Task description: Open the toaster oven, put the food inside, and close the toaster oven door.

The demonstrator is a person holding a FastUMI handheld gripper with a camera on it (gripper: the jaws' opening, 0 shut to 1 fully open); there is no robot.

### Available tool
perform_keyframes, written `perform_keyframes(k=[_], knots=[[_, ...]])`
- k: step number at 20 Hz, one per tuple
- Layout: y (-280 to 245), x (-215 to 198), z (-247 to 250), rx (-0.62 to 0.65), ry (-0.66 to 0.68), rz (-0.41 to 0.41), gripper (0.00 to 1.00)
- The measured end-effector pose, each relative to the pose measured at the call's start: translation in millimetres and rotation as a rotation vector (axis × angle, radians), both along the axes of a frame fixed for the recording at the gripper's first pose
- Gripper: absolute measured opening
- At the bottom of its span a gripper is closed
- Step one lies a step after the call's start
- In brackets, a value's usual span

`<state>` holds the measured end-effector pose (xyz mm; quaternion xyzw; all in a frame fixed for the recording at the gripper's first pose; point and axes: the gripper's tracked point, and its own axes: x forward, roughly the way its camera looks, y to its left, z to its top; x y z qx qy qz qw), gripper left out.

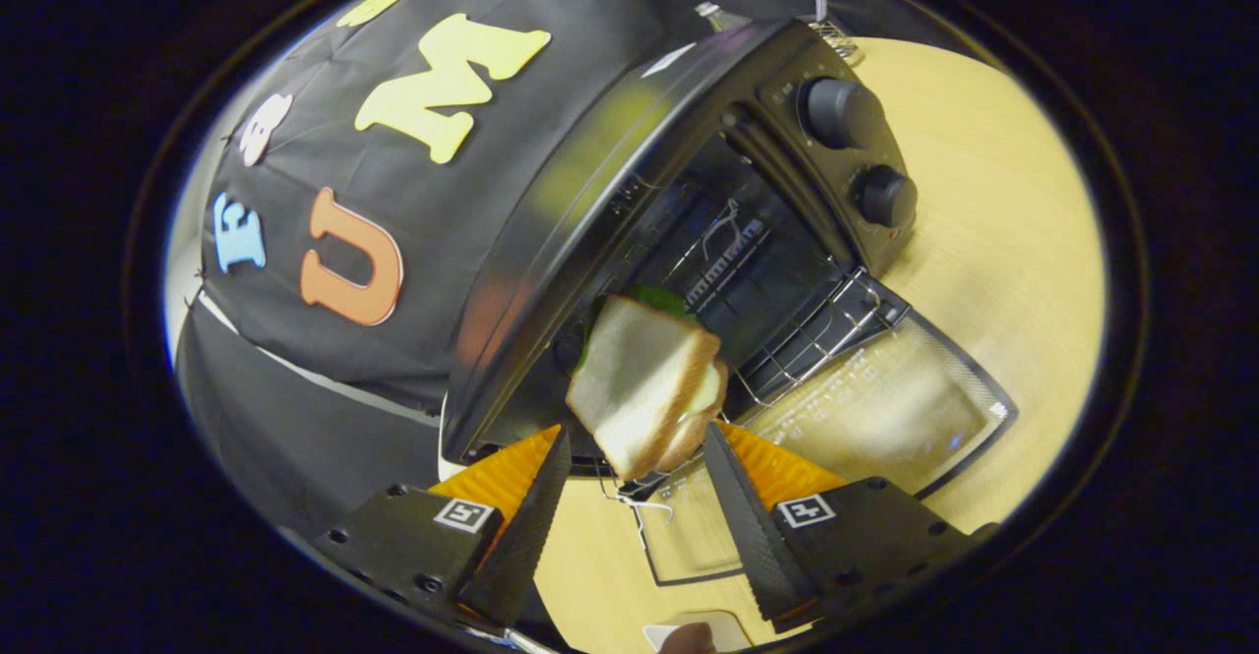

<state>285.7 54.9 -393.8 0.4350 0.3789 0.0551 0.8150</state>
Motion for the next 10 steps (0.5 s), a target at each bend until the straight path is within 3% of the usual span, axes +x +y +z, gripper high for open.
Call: perform_keyframes(k=[10], knots=[[-20,-75,43,-0.372,-0.141,0.242,0.92]])
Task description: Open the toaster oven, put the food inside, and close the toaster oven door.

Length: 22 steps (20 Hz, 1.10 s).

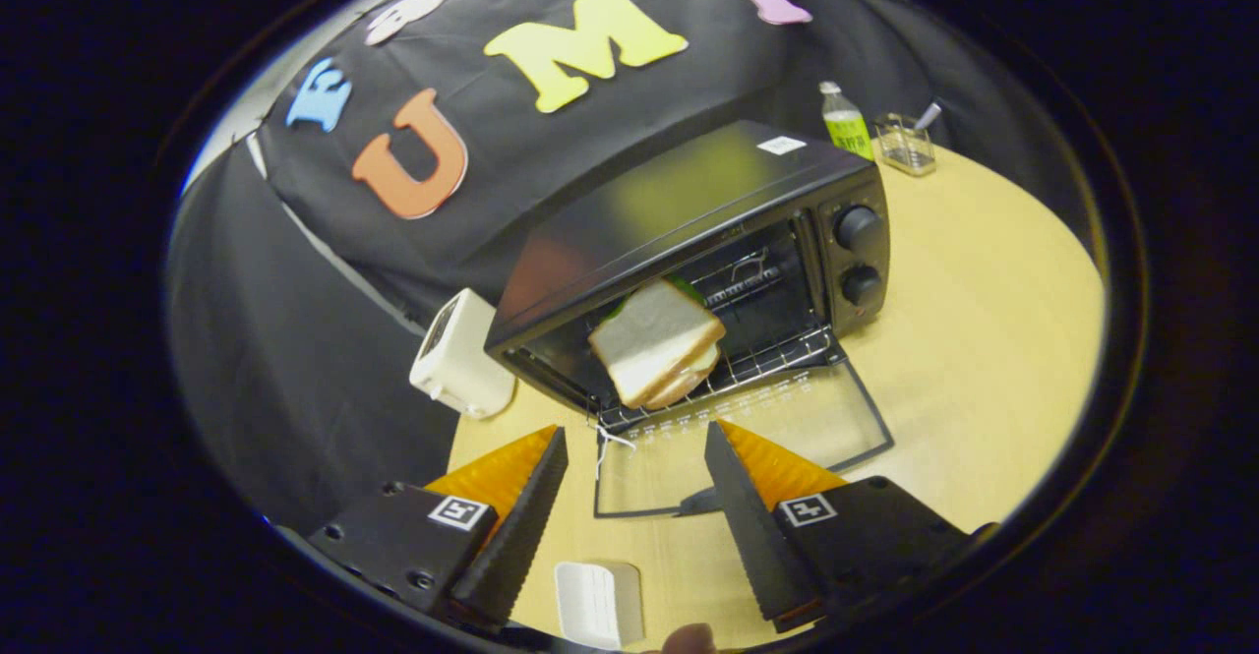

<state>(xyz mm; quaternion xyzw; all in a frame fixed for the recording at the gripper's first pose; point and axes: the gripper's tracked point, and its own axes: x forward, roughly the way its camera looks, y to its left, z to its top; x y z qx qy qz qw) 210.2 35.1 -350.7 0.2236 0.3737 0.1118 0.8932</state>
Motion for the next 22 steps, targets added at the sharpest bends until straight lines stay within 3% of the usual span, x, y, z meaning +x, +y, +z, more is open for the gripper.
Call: perform_keyframes(k=[5,12,22], knots=[[-17,-31,-7,-0.132,-0.001,0.036,0.93],[-26,-60,-58,-0.298,0.054,0.14,0.94],[-35,-55,-126,-0.387,0.151,0.174,0.94]])
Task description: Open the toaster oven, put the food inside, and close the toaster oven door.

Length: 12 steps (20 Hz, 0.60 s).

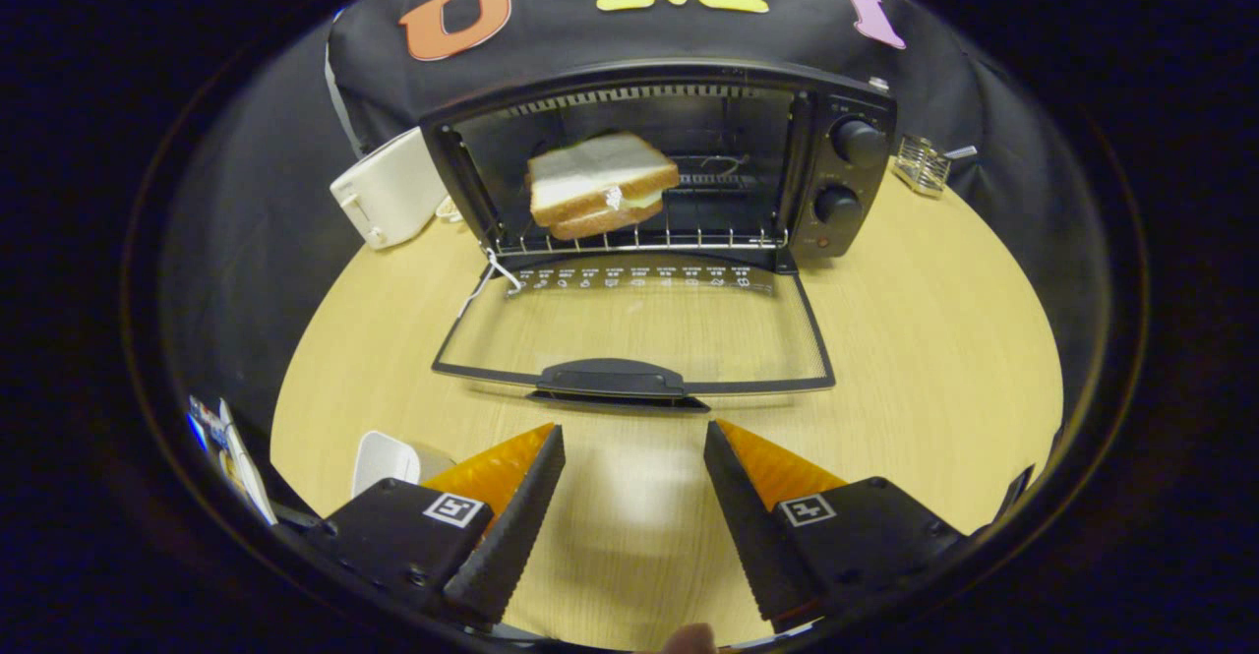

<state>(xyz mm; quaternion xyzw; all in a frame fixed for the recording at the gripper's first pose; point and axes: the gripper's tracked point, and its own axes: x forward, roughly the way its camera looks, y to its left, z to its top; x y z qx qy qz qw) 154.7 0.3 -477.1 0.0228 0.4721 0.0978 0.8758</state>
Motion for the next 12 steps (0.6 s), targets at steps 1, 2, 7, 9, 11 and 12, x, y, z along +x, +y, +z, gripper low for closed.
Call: perform_keyframes(k=[1,2,7,9,11,12], knots=[[0,3,-5,-0.003,0.011,-0.005,0.94],[1,4,-8,-0.002,0.019,-0.008,0.94],[1,14,-21,-0.016,0.035,-0.055,0.94],[1,15,-17,-0.034,0.026,-0.043,0.94],[0,14,-10,-0.044,-0.002,-0.027,0.94],[0,14,-5,-0.037,-0.01,-0.025,0.94]])
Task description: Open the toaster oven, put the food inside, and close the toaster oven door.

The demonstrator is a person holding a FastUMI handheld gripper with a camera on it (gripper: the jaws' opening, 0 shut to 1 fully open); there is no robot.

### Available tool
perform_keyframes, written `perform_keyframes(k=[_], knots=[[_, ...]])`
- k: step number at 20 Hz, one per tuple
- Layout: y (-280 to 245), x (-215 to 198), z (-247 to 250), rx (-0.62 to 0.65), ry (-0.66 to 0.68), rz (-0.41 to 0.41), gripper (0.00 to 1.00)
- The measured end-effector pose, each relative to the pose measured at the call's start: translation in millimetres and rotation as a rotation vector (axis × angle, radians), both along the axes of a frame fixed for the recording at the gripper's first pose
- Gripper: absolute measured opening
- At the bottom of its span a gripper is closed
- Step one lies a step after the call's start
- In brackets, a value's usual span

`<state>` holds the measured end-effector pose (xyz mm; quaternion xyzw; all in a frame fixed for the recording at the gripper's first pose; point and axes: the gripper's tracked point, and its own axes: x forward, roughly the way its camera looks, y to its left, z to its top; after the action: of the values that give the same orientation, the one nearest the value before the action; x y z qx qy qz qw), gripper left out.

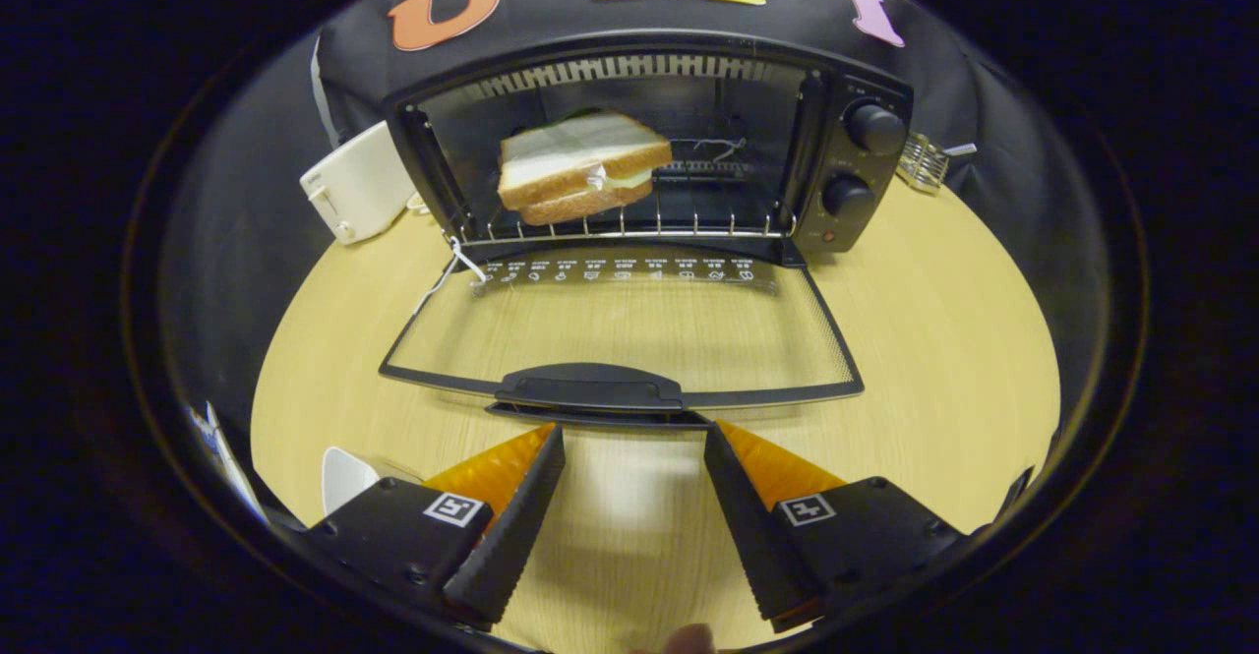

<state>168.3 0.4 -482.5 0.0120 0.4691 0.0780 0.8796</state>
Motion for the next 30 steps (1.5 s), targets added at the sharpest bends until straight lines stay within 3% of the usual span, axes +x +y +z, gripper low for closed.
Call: perform_keyframes(k=[5,12,17,24,30], knots=[[-1,5,41,0.023,-0.095,0.016,0.94],[-7,45,103,0.024,-0.268,-0.004,0.95],[4,50,144,0.059,-0.314,-0.02,0.95],[-14,11,284,0.038,-0.566,-0.046,0.95],[-8,-74,380,0.05,-0.738,-0.058,0.97]])
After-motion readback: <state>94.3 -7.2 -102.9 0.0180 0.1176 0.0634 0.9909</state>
